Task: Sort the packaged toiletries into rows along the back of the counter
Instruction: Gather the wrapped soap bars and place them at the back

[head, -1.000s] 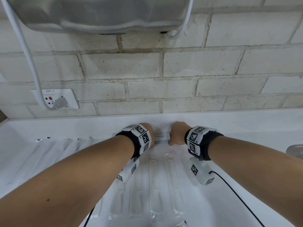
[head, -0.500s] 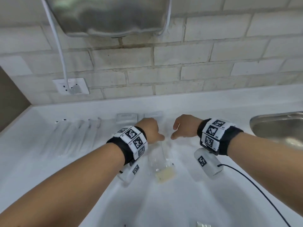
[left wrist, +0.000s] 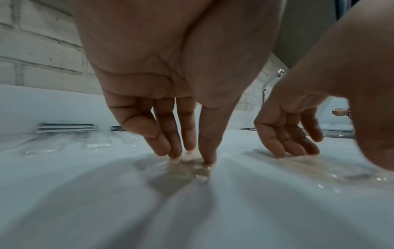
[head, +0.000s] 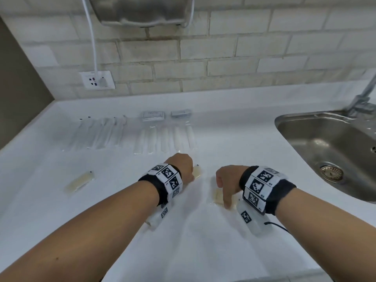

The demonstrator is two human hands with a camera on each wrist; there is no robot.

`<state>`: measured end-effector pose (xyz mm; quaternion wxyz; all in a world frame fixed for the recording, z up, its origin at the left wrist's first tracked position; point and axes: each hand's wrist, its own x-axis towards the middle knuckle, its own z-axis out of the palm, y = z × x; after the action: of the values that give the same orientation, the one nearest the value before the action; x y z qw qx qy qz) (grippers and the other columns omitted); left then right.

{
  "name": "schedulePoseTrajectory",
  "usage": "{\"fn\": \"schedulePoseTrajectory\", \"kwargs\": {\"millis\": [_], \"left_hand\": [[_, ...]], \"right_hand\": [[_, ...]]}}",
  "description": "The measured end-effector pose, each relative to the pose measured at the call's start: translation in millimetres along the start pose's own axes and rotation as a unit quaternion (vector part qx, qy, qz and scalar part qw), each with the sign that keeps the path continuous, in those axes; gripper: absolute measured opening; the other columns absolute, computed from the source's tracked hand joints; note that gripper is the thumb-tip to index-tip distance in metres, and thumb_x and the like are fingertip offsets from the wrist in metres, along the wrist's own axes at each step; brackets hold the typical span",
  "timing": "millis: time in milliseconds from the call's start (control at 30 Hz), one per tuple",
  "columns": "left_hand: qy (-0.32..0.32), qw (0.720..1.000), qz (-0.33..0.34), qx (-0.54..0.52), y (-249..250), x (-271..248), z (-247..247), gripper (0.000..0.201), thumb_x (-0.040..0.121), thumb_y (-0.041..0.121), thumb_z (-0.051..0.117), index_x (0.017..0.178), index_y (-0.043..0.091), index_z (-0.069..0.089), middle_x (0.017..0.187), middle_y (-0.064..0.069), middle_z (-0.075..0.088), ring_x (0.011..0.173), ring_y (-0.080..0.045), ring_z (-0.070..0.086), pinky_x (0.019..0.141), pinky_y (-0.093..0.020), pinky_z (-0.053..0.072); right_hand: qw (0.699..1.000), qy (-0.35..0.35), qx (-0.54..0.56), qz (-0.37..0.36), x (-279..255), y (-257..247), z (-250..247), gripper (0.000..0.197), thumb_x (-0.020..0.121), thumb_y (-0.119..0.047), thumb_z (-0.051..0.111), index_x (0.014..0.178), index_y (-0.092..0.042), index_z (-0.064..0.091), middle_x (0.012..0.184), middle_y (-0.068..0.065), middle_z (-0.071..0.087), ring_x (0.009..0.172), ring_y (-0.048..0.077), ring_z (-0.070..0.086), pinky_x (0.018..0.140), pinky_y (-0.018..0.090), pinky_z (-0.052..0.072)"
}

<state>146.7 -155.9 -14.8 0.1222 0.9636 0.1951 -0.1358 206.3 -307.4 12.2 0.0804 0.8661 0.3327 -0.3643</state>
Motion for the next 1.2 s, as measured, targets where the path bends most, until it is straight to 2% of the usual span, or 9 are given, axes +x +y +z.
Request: {"fn": "schedulePoseTrajectory", "kwargs": {"millis": [67,167,267,533,633,733,867,1033,1200], "left_hand": [[-0.002,1.000,-0.012,-0.010,0.9,-9.8,7.4,0.035,0.086,0.024,0.066,0.117,0.007,0.060,0.116,-0.007,0.062,0.106,-0.026,0.062,0.085,-0.032,0.051],[-0.017,0.999,-0.029,0.016,1.4,-20.1,16.0,0.025,0.087,0.024,0.064,0.102,0.005,0.061,0.106,-0.009,0.060,0.113,-0.029,0.058,0.081,-0.032,0.047],[-0.027,0.998,-0.057,0.028,-0.4,-30.8,20.0,0.042,0.084,0.029,0.065,0.119,0.008,0.058,0.124,-0.010,0.048,0.119,-0.030,0.047,0.092,-0.035,0.046],[-0.004,0.988,-0.095,-0.123,-20.0,-58.1,31.0,0.057,0.077,0.018,0.073,0.122,0.008,0.041,0.117,-0.010,0.058,0.107,-0.028,0.058,0.085,-0.036,0.052],[-0.001,0.981,-0.095,-0.168,-29.6,-63.6,33.2,0.059,0.074,0.016,0.077,0.123,0.010,0.047,0.118,-0.006,0.058,0.109,-0.025,0.058,0.088,-0.033,0.051],[0.051,0.975,-0.050,-0.210,-39.2,-69.6,33.5,0.037,0.075,0.008,0.073,0.111,0.013,0.063,0.106,-0.001,0.060,0.100,-0.020,0.059,0.077,-0.023,0.046],[0.124,0.939,-0.010,-0.321,-52.1,-82.7,23.7,0.024,0.074,0.008,0.074,0.095,0.020,0.072,0.090,0.003,0.067,0.079,-0.013,0.061,0.079,-0.024,0.051],[0.155,0.862,0.004,-0.483,-70.5,-104.2,-3.4,0.032,0.080,0.005,0.074,0.109,0.020,0.074,0.107,0.007,0.072,0.095,-0.003,0.066,0.082,-0.015,0.051],[0.108,0.796,-0.001,-0.595,-95.7,-128.8,-21.7,0.033,0.091,0.002,0.061,0.121,0.016,0.068,0.099,0.004,0.069,0.074,-0.011,0.070,0.081,-0.041,0.060]], "right_hand": [[1.000,0.026,0.006,0.004,-2.7,0.6,10.2,0.036,0.065,-0.012,0.082,0.089,-0.013,0.055,0.088,0.004,0.051,0.075,0.019,0.047,0.052,0.018,0.034],[0.999,0.040,0.022,0.000,-5.4,0.5,18.9,0.032,0.068,-0.013,0.080,0.091,-0.012,0.059,0.089,0.005,0.055,0.077,0.021,0.051,0.058,0.021,0.039],[0.998,0.065,0.017,-0.013,-9.4,-4.0,23.1,0.030,0.071,-0.014,0.078,0.095,-0.009,0.060,0.094,0.005,0.056,0.082,0.022,0.053,0.059,0.022,0.041],[0.985,0.153,0.058,-0.060,-20.6,-28.1,19.2,0.047,0.078,-0.008,0.072,0.122,0.005,0.060,0.117,0.017,0.063,0.088,0.024,0.055,0.066,0.026,0.042],[0.974,0.179,0.105,-0.089,-20.8,-33.5,13.8,0.039,0.078,-0.005,0.070,0.116,-0.001,0.063,0.111,0.010,0.062,0.091,0.025,0.060,0.060,0.024,0.041],[0.959,0.198,0.164,-0.120,-20.1,-36.9,11.8,0.027,0.080,-0.006,0.068,0.106,-0.015,0.066,0.102,-0.002,0.055,0.090,0.017,0.055,0.070,0.025,0.044],[0.946,0.189,0.203,-0.167,-22.0,-44.3,12.2,0.023,0.088,-0.009,0.055,0.102,-0.019,0.070,0.103,0.000,0.063,0.097,0.019,0.061,0.082,0.029,0.047],[0.929,0.186,0.233,-0.219,-24.8,-58.5,9.4,0.022,0.090,-0.012,0.055,0.101,-0.020,0.073,0.103,-0.001,0.069,0.094,0.016,0.063,0.084,0.029,0.049],[0.898,0.200,0.260,-0.292,-26.8,-88.8,-0.1,0.014,0.084,-0.010,0.068,0.097,-0.017,0.070,0.083,-0.010,0.062,0.074,0.007,0.056,0.071,0.019,0.043]]}}
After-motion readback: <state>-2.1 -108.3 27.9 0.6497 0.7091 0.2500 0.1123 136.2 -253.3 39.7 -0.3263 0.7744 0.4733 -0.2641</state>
